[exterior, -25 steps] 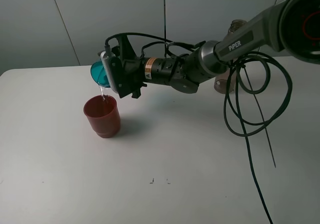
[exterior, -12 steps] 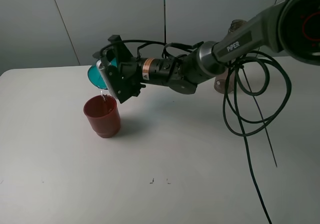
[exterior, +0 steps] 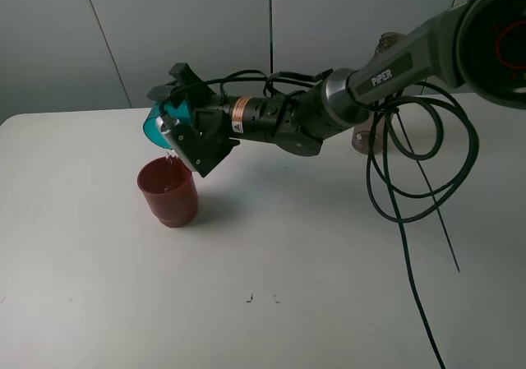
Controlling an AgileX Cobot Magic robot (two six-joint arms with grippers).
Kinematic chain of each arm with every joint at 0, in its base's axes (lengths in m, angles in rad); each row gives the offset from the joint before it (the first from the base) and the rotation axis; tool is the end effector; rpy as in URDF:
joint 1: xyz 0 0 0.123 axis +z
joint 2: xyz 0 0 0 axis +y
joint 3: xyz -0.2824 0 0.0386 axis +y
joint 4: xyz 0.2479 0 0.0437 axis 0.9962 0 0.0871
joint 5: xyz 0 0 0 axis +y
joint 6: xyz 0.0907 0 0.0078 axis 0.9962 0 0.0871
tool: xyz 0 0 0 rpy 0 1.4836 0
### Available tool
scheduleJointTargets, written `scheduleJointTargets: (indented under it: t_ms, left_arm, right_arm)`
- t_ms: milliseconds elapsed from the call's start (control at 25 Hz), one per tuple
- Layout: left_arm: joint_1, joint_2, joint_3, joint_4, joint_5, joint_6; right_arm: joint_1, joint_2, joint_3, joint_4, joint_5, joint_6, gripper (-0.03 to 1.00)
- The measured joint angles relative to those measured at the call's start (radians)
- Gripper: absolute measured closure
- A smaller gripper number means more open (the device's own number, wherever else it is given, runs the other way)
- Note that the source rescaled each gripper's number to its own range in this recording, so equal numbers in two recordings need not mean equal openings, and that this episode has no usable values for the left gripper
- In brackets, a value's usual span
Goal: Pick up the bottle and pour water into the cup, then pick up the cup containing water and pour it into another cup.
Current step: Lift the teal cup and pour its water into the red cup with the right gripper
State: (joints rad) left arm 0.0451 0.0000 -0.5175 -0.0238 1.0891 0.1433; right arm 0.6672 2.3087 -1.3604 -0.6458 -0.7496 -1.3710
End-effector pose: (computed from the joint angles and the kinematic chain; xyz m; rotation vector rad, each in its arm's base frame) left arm -0.0080 -0.0023 0.2797 0.1027 2.0536 0.0884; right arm 0.3537 0.3260 0.1117 -1.7843 0.2330 -0.4923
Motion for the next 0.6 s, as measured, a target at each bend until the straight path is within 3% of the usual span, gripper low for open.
scheduleJointTargets:
  t_ms: [600]
  left_arm:
    - [0.000, 0.000, 0.000, 0.000, 0.000, 0.000]
  right_arm:
    - [0.024, 0.000, 0.000, -0.046, -0.022, -0.061, 0.93]
